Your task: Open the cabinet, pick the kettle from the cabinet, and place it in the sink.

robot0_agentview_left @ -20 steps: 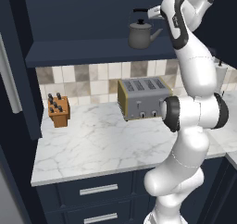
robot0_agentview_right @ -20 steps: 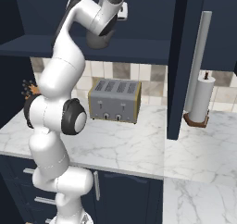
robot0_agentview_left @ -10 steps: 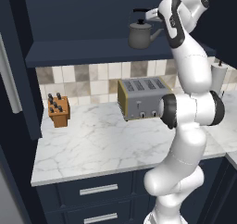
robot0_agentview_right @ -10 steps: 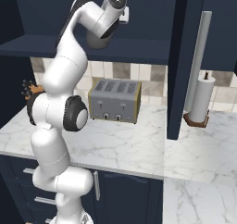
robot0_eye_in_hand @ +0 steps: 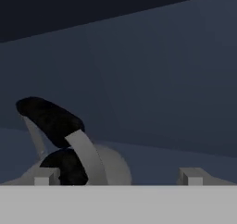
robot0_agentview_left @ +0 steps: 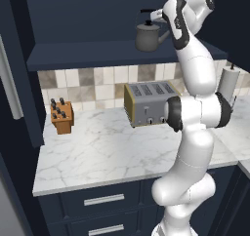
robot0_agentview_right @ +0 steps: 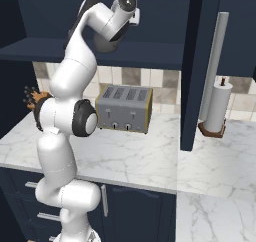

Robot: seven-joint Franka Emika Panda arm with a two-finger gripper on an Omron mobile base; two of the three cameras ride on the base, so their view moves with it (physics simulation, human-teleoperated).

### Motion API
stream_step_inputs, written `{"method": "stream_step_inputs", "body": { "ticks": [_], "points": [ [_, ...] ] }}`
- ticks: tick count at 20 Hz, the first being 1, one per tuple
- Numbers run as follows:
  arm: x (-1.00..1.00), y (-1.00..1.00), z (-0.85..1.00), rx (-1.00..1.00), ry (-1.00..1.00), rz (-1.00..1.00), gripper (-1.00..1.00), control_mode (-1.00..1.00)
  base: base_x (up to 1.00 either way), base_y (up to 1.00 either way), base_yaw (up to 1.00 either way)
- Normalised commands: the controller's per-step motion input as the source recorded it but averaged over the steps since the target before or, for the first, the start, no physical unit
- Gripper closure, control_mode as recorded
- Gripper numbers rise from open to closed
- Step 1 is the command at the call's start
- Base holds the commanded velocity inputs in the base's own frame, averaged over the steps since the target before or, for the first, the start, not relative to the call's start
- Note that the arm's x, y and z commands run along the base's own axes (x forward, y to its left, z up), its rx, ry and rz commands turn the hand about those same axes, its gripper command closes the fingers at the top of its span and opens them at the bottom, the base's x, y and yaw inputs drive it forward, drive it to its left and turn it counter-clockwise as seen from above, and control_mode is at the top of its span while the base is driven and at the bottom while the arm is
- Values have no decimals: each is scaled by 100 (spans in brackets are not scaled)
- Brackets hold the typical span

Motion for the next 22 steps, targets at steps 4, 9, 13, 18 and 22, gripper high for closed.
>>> {"method": "stream_step_inputs", "body": {
  "ticks": [4, 9, 13, 18, 22],
  "points": [
    [33, 0, 0, 2, 0, 0, -100, -100, 0, 0, 0],
    [42, 0, 0, 2, 0, 0, -100, -100, 0, 0, 0],
    [29, 0, 1, 2, -1, 0, 100, -100, 0, 0, 0],
    [0, 0, 25, 5, -8, 0, 100, -100, 0, 0, 0],
    [0, 0, 19, 5, -6, 0, 100, -100, 0, 0, 0]
  ]
}}
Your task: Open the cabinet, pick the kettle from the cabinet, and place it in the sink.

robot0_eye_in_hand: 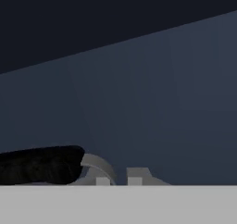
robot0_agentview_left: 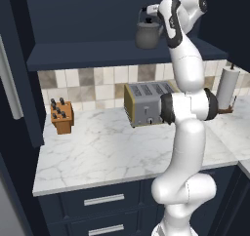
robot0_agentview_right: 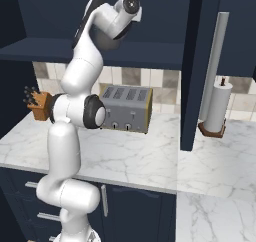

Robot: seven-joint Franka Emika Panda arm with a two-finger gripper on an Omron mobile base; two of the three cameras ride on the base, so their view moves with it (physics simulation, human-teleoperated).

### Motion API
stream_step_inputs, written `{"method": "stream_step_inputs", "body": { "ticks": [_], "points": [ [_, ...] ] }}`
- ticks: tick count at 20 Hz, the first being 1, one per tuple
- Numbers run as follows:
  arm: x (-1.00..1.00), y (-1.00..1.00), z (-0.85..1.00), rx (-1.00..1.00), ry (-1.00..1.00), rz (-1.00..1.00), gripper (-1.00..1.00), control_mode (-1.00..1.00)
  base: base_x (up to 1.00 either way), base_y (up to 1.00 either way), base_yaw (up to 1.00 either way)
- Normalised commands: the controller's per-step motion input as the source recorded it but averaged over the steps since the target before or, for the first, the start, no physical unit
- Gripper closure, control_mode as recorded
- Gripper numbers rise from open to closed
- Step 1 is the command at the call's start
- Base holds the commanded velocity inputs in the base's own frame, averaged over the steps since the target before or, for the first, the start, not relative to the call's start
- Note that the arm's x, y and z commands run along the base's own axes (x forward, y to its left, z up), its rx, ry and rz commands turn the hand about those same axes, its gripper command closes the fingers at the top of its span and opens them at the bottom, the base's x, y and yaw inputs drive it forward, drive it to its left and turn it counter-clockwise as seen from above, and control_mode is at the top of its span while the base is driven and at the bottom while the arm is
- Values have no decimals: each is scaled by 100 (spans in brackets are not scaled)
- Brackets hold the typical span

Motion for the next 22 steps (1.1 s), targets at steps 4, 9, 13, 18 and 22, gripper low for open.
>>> {"method": "stream_step_inputs", "body": {
  "ticks": [4, 9, 13, 18, 22],
  "points": [
    [0, 0, 4, 3, -3, 0, 100, -100, 0, 0, 0],
    [-16, 0, 17, 2, 0, 0, 100, -100, 0, 0, 0],
    [-36, 0, 21, 3, 0, 0, 100, -100, 0, 0, 0],
    [-45, 0, 15, 0, 0, 0, 100, -100, 0, 0, 0],
    [-62, 0, 8, 0, -2, 0, 100, -100, 0, 0, 0]
  ]
}}
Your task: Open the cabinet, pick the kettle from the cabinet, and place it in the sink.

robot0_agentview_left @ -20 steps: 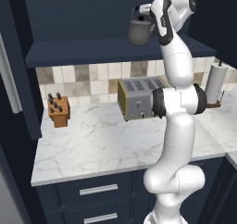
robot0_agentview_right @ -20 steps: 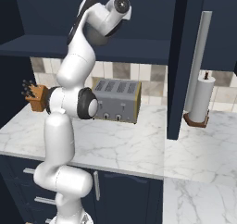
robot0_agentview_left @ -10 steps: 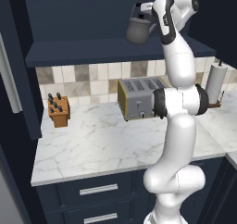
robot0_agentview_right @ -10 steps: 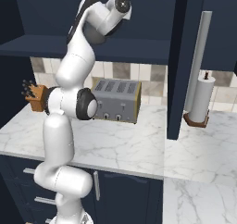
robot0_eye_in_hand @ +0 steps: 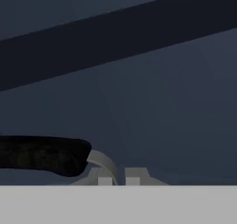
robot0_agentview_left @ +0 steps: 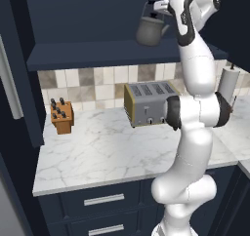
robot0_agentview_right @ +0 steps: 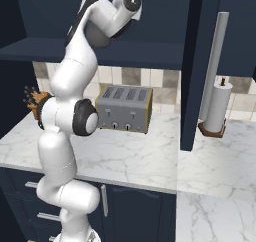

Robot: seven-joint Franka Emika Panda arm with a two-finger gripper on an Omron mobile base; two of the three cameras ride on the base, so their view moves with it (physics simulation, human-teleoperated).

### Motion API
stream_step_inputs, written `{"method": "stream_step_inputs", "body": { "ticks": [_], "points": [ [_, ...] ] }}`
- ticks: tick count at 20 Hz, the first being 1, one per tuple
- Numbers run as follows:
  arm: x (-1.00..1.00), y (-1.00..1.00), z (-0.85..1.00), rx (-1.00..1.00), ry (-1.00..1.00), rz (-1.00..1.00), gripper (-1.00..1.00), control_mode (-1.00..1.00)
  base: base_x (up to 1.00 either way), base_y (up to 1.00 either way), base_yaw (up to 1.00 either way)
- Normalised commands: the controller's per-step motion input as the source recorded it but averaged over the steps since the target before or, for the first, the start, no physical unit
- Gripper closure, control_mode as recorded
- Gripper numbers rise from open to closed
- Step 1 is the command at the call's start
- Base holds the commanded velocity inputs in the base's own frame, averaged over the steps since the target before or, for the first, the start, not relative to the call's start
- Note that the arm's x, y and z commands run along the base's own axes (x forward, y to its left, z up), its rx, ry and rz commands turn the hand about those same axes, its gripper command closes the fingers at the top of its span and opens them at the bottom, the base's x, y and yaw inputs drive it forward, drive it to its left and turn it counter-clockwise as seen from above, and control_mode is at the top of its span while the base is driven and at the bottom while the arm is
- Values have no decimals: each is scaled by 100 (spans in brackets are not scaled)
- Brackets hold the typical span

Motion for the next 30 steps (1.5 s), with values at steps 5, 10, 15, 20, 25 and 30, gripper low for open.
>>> {"method": "stream_step_inputs", "body": {
  "ticks": [5, 10, 15, 20, 25, 30],
  "points": [
    [-78, 0, 3, 0, -7, 0, 100, -100, 0, 0, 0],
    [-92, 0, 0, 0, -9, 0, 100, -100, 0, 0, 0],
    [-99, 0, 0, 0, -10, 0, 100, -100, 0, 0, 0],
    [-89, 0, 0, 0, -4, 0, 100, -100, 0, 0, 0],
    [-69, 6, 0, 1, 0, 0, 100, -100, 0, 0, 0],
    [-73, 7, 0, 0, 0, 0, 100, -100, 0, 0, 0]
  ]
}}
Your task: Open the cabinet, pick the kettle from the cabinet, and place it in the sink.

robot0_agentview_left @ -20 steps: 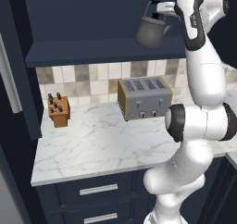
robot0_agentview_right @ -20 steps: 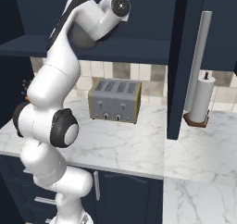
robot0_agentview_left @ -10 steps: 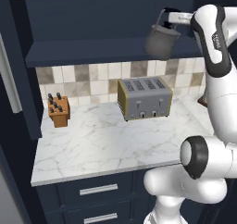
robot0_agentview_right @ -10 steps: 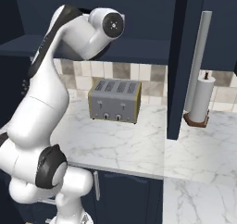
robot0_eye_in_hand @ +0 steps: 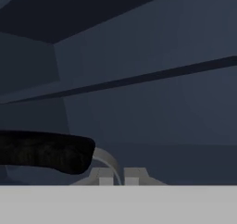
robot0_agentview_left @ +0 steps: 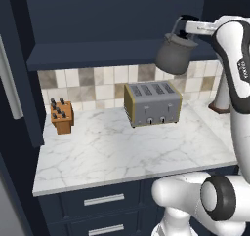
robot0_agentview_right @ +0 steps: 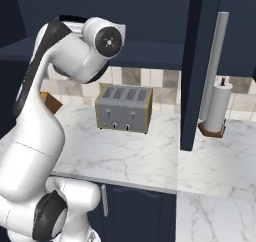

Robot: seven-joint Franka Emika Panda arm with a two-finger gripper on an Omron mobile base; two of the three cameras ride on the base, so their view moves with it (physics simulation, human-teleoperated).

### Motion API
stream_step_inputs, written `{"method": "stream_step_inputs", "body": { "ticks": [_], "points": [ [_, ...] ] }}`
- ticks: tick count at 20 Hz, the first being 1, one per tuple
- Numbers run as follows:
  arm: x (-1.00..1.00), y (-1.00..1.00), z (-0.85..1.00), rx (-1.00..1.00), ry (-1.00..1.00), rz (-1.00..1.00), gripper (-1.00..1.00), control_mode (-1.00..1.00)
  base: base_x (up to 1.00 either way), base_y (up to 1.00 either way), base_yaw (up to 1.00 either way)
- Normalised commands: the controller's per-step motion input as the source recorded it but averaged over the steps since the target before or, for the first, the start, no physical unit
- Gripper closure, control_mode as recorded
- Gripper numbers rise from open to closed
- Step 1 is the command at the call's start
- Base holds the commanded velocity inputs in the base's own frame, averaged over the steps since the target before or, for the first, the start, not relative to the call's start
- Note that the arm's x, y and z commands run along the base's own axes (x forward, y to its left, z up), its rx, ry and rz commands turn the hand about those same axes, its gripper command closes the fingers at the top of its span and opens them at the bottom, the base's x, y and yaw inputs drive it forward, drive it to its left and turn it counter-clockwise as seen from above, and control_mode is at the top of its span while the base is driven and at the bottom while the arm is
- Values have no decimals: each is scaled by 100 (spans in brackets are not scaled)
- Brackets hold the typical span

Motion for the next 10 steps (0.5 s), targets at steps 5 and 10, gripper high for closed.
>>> {"method": "stream_step_inputs", "body": {
  "ticks": [5, 10],
  "points": [
    [-76, 2, 0, 0, 0, 0, 100, -100, 0, 0, 0],
    [-76, 2, -1, 0, 0, 0, 100, -100, 0, 0, 0]
  ]
}}
